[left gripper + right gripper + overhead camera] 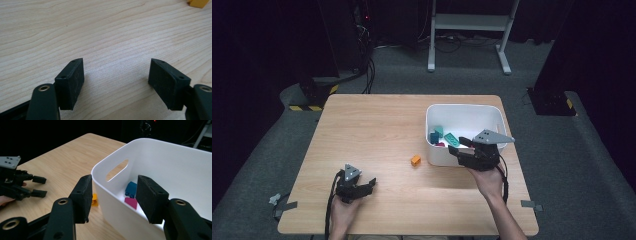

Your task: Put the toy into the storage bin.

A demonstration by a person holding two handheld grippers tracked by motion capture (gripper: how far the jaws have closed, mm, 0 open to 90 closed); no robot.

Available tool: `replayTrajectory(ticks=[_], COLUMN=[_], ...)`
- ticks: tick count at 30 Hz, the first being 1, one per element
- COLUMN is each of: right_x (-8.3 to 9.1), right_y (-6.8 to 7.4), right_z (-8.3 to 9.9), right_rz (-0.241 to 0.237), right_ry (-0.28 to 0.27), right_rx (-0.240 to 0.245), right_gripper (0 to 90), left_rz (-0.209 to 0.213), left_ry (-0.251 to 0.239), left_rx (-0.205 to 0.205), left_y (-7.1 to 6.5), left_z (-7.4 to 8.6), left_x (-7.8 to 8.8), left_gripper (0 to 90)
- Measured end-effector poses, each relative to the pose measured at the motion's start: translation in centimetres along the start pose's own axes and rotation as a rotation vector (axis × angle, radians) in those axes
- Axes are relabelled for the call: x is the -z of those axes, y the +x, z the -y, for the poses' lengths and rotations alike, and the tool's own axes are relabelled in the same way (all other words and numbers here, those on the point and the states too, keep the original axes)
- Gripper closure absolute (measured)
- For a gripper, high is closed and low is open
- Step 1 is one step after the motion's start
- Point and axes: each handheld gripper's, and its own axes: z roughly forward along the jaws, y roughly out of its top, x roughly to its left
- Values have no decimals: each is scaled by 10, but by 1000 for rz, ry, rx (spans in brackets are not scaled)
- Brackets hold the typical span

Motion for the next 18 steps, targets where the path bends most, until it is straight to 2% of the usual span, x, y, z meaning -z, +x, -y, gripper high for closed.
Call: replayTrajectory(ticks=[7,10,16,18], right_x=[-2,-4,-12,-17], right_y=[11,15,17,17], right_z=[27,39,63,71], right_rz=[-38,-40,-62,-59], right_ry=[5,11,23,44], right_rx=[10,24,12,15], right_gripper=[476,476,475,473], left_rz=[2,3,7,7], left_ry=[1,2,4,4], left_rx=[-1,-1,-8,-9], left_y=[0,0,0,-1], left_z=[0,0,0,0], left_x=[0,0,0,0], left_gripper=[283,278,264,255])
